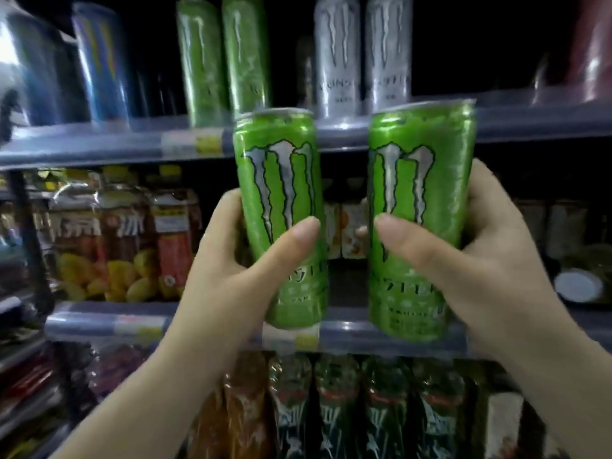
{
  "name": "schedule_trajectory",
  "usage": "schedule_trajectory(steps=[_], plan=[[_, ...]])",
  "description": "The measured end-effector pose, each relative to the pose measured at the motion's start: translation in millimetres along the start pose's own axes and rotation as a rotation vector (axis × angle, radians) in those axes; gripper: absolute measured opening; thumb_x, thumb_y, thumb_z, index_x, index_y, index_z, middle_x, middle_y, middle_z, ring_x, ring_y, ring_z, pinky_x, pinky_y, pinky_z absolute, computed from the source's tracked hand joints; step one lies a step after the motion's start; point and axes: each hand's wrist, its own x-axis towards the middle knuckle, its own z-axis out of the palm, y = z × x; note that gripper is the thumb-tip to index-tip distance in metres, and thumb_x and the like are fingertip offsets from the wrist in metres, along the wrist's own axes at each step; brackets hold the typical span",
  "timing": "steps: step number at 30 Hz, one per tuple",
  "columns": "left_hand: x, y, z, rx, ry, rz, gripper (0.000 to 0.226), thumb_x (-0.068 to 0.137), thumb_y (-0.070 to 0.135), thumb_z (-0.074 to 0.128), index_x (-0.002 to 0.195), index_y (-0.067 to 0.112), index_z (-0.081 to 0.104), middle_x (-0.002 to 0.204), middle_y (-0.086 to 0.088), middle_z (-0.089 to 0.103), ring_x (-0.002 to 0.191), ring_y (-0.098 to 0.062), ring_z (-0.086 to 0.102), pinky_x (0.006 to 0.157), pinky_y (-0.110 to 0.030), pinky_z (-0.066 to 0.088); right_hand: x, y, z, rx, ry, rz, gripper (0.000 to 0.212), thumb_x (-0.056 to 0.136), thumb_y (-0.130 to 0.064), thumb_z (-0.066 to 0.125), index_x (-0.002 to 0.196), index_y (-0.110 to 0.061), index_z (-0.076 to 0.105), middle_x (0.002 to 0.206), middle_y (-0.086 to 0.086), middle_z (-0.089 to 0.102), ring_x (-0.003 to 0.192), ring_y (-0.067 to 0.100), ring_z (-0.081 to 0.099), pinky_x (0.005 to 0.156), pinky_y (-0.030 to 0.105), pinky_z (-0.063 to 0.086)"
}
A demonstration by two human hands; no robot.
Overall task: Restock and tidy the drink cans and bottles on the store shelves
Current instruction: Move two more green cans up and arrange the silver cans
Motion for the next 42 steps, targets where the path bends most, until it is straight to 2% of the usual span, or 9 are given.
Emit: schedule_trajectory(steps=[3, 8, 11, 14, 19, 22, 25, 35, 42], plan=[[29.9, 7.7, -20.4, 0.068, 0.055, 0.112, 0.032, 0.073, 0.052, 0.069, 0.103, 0.042, 0.063, 0.099, 0.014, 0.073, 0.088, -0.003, 0.071, 0.066, -0.019, 0.057, 33.4, -4.6, 14.6, -0.005, -0.016, -0.019, 0.031, 0.069, -0.039, 0.078, 0.097, -0.037, 0.063, 0.086, -0.009, 0.074, 0.077, 0.011, 0.073, 0.062, 0.030, 0.061], [81.7, 15.2, -51.9, 0.091, 0.154, 0.207, 0.018, 0.074, 0.050, 0.067, 0.087, 0.038, 0.068, 0.083, 0.021, 0.074, 0.075, 0.006, 0.070, 0.056, -0.010, 0.052, 88.1, -5.5, 41.1, -0.104, -0.040, -0.054, 0.028, 0.077, -0.039, 0.076, 0.091, -0.015, 0.070, 0.085, 0.007, 0.073, 0.077, 0.021, 0.072, 0.065, 0.038, 0.062], [115.2, 23.8, -68.6, 0.101, 0.204, 0.236, 0.016, 0.074, 0.052, 0.066, 0.081, 0.037, 0.071, 0.079, 0.022, 0.074, 0.074, 0.004, 0.070, 0.058, -0.014, 0.053, 124.2, -4.2, 54.9, -0.101, -0.039, -0.072, 0.021, 0.080, -0.035, 0.075, 0.074, -0.016, 0.067, 0.067, -0.005, 0.069, 0.065, 0.010, 0.070, 0.054, 0.024, 0.057], [143.9, 34.5, -80.4, 0.168, 0.214, 0.323, 0.016, 0.079, 0.048, 0.065, 0.085, 0.033, 0.069, 0.078, 0.024, 0.073, 0.075, 0.005, 0.068, 0.066, -0.015, 0.053, 157.9, -5.3, 68.1, -0.054, -0.034, -0.109, 0.011, 0.082, -0.028, 0.075, 0.081, -0.019, 0.069, 0.069, -0.014, 0.073, 0.071, 0.002, 0.072, 0.060, 0.014, 0.055], [179.2, 33.2, -92.6, 0.186, 0.229, 0.401, 0.027, 0.078, 0.044, 0.069, 0.094, 0.021, 0.068, 0.092, 0.002, 0.074, 0.087, -0.014, 0.070, 0.078, -0.037, 0.058, 200.7, -5.4, 85.8, 0.001, 0.009, -0.200, 0.025, 0.082, -0.024, 0.076, 0.099, -0.007, 0.069, 0.090, 0.000, 0.077, 0.084, 0.012, 0.074, 0.071, 0.027, 0.059], [195.4, 28.9, -98.9, 0.147, 0.222, 0.385, 0.037, 0.080, 0.039, 0.069, 0.104, 0.012, 0.065, 0.105, -0.012, 0.071, 0.099, -0.028, 0.069, 0.087, -0.047, 0.056, 215.8, -1.0, 91.7, 0.021, 0.010, -0.187, 0.033, 0.080, -0.029, 0.076, 0.102, -0.005, 0.068, 0.098, 0.009, 0.075, 0.090, 0.020, 0.074, 0.078, 0.037, 0.060], [206.1, 20.7, -106.1, 0.163, 0.253, 0.376, 0.045, 0.081, 0.041, 0.067, 0.106, 0.004, 0.064, 0.097, -0.009, 0.071, 0.089, -0.020, 0.069, 0.081, -0.038, 0.058, 224.8, 7.4, 95.7, 0.033, 0.011, -0.150, 0.032, 0.078, -0.031, 0.077, 0.097, -0.007, 0.070, 0.096, 0.009, 0.076, 0.089, 0.021, 0.074, 0.079, 0.039, 0.060], [219.6, 11.4, -122.5, 0.127, 0.203, 0.255, 0.038, 0.071, 0.055, 0.061, 0.098, 0.029, 0.058, 0.092, 0.005, 0.067, 0.089, -0.011, 0.067, 0.084, -0.037, 0.058, 230.3, 9.0, 103.6, 0.179, -0.088, 0.054, 0.029, 0.081, -0.037, 0.074, 0.102, -0.018, 0.067, 0.091, -0.002, 0.076, 0.083, 0.014, 0.074, 0.070, 0.030, 0.059], [219.7, 2.5, -115.0, -0.046, 0.076, 0.127, 0.032, 0.087, 0.043, 0.058, 0.110, 0.021, 0.054, 0.106, -0.001, 0.070, 0.100, -0.019, 0.070, 0.082, -0.041, 0.058, 229.3, 15.0, 108.4, 0.305, -0.044, 0.201, 0.033, 0.088, -0.036, 0.067, 0.113, -0.015, 0.061, 0.106, 0.005, 0.074, 0.092, 0.020, 0.074, 0.073, 0.037, 0.061]])
